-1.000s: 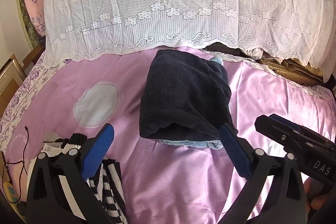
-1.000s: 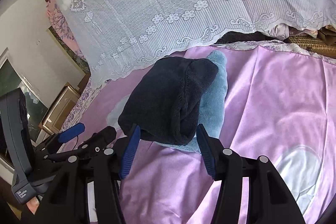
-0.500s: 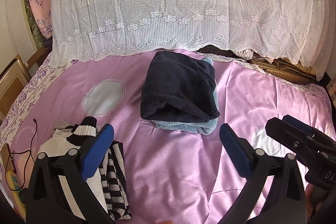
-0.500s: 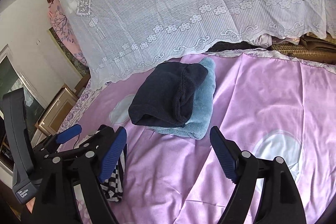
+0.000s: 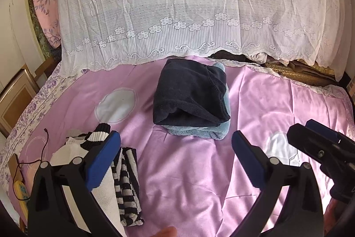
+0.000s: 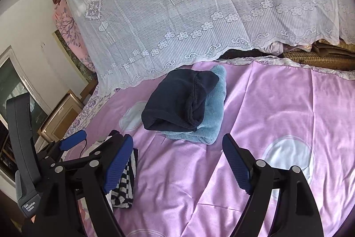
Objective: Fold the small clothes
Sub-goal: 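Open both tools and pull them back from the stacked clothes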
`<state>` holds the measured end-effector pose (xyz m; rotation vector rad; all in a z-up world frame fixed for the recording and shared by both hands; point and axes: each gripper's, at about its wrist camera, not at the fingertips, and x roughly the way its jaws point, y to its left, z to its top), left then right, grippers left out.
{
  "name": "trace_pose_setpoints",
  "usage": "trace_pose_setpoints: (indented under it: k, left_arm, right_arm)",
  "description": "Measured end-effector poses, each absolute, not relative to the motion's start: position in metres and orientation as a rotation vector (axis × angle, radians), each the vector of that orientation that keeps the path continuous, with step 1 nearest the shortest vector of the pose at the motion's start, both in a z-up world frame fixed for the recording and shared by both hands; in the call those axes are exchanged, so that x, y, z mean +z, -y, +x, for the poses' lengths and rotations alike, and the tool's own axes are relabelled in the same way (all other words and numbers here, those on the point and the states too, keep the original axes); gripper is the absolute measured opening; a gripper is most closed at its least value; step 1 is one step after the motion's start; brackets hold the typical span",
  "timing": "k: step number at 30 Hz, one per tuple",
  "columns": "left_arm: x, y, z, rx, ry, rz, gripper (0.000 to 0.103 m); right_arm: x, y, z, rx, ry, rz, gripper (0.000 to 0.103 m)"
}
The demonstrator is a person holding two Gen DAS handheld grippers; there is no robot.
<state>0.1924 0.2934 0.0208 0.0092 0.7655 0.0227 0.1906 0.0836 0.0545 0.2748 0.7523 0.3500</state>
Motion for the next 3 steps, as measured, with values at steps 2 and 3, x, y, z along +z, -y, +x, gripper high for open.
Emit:
trace_pose_setpoints:
  k: [2, 3]
  left_arm:
    - [0.0216, -0.2936, 0.1902, 0.022, -0.765, 0.011, 0.098]
    - [0.0222, -0.294, 0.1895, 0.022, -0.766, 0.011, 0.098]
  right_arm:
    - [0.0553, -0.0849, 0.1895, 0.35, -0.751, 0.27, 0.083]
    - [0.0558, -0.0856, 0.1887, 0.348, -0.75, 0.267, 0.083]
